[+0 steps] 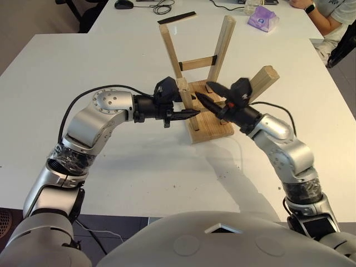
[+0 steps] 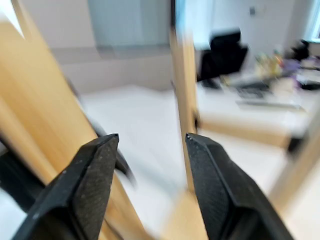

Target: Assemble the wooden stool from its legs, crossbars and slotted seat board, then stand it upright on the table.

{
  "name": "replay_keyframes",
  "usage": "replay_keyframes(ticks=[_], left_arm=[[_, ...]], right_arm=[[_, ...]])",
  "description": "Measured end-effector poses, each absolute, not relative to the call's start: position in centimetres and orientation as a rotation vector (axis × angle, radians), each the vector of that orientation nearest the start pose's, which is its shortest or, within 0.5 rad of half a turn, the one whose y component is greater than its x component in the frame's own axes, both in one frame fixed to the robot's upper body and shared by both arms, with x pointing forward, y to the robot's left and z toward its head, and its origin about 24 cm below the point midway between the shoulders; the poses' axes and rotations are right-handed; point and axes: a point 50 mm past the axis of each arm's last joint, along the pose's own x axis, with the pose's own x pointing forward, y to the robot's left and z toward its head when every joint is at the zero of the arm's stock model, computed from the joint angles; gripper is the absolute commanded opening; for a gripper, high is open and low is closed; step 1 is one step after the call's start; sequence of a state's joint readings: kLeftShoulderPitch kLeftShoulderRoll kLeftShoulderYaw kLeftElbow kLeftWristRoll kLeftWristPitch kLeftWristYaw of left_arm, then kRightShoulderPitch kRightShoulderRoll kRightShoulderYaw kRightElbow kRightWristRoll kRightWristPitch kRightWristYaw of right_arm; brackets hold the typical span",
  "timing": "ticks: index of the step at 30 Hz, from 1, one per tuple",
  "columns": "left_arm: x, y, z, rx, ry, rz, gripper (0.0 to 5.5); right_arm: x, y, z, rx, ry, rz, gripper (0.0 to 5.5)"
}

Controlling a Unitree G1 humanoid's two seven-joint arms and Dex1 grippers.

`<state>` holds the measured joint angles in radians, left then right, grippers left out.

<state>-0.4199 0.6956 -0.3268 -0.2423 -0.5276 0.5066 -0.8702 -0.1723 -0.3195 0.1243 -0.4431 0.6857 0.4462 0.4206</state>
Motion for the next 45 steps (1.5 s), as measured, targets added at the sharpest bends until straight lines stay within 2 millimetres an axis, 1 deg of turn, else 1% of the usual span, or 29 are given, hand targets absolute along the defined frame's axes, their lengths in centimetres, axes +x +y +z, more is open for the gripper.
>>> replay_keyframes(ticks=[1,2,3,4,6,7,8,10,11,12,13,14,15,16,17,18,19,21,24,27,32,33,35,36,37,39,40,42,45], left_arm=[[26.3,12.8,13.5,0.273,0.217,-1.280,2.04],[26.3,12.8,13.5,0.273,0.215,-1.278,2.04],[26.2,12.8,13.6,0.273,0.212,-1.276,2.04],[26.1,12.8,13.6,0.273,0.209,-1.274,2.04],[26.0,12.7,13.6,0.273,0.208,-1.272,2.04],[26.0,12.7,13.6,0.274,0.205,-1.272,2.04],[26.0,12.7,13.7,0.274,0.205,-1.269,2.04],[26.0,12.7,13.7,0.275,0.205,-1.266,2.04],[26.0,12.7,13.7,0.275,0.206,-1.266,2.04],[26.0,12.7,13.7,0.274,0.208,-1.265,2.04],[26.0,12.7,13.7,0.274,0.211,-1.263,2.04],[26.0,12.8,13.6,0.272,0.222,-1.255,2.04],[26.1,12.8,13.5,0.271,0.230,-1.248,2.04],[26.1,12.8,13.6,0.274,0.231,-1.242,2.04],[26.2,12.7,13.7,0.277,0.226,-1.240,2.04],[26.2,12.6,13.9,0.279,0.222,-1.242,2.04],[26.2,12.6,14.0,0.281,0.221,-1.246,2.04],[26.2,13.0,14.3,0.302,0.224,-1.240,2.04],[26.2,13.0,14.5,0.308,0.220,-1.243,2.04],[26.3,12.8,14.6,0.310,0.226,-1.245,2.04],[25.8,11.6,14.9,0.256,0.255,-1.220,2.06],[25.5,11.3,15.0,0.230,0.264,-1.208,2.43],[25.2,10.8,15.0,0.143,0.289,-1.192,2.73],[24.9,10.5,14.6,0.048,0.326,-1.173,2.98],[24.7,10.0,14.4,-0.045,0.351,-1.159,3.22],[24.2,9.1,14.4,-0.138,0.360,-1.173,3.53],[24.1,8.6,14.5,-0.161,0.350,-1.175,3.66],[23.8,8.1,14.8,-0.161,0.331,-1.186,3.66],[23.0,7.6,14.2,-0.113,0.323,-1.211,3.66]], right_arm=[[24.4,-11.4,16.0,0.314,-0.164,0.892,2.48],[24.8,-12.6,17.8,0.362,-0.235,0.877,2.48],[25.1,-13.7,18.9,0.388,-0.280,0.850,2.48],[25.8,-16.2,20.4,0.383,-0.342,0.769,2.64],[27.4,-21.3,21.4,0.323,-0.379,0.536,2.93],[27.9,-24.0,21.3,0.277,-0.373,0.398,3.08],[28.4,-27.1,20.7,0.200,-0.343,0.234,3.24],[28.7,-31.1,19.1,0.060,-0.266,0.009,3.55],[28.7,-32.7,18.2,-0.030,-0.219,-0.087,3.68],[28.7,-33.8,17.2,-0.122,-0.165,-0.164,3.87],[28.6,-34.1,16.3,-0.201,-0.125,-0.198,3.87],[28.8,-33.3,14.9,-0.310,-0.073,-0.194,3.87],[29.1,-31.6,13.7,-0.345,-0.051,-0.145,3.87],[29.5,-28.6,12.6,-0.329,-0.050,-0.056,3.87],[29.8,-24.7,11.7,-0.279,-0.061,0.052,3.87],[29.9,-21.4,11.3,-0.230,-0.074,0.146,3.87],[29.7,-16.4,11.1,-0.124,-0.083,0.236,3.90],[29.5,-15.1,11.0,-0.063,-0.041,0.190,3.90],[29.3,-14.5,11.2,-0.035,0.013,0.114,3.90],[29.0,-14.6,11.5,-0.046,0.044,0.099,3.90],[29.1,-16.0,11.9,-0.131,0.026,0.119,3.90],[29.2,-16.4,11.9,-0.157,0.013,0.139,3.90],[29.5,-17.1,11.8,-0.183,-0.001,0.178,3.90],[29.7,-17.5,11.3,-0.207,0.008,0.221,3.90],[29.9,-18.1,10.3,-0.230,0.044,0.269,3.90],[30.0,-18.3,9.3,-0.247,0.062,0.321,3.90],[30.1,-18.5,8.8,-0.247,0.070,0.337,3.90],[30.2,-18.7,7.6,-0.262,0.091,0.365,3.90],[30.5,-19.0,6.3,-0.296,0.116,0.391,3.90]])
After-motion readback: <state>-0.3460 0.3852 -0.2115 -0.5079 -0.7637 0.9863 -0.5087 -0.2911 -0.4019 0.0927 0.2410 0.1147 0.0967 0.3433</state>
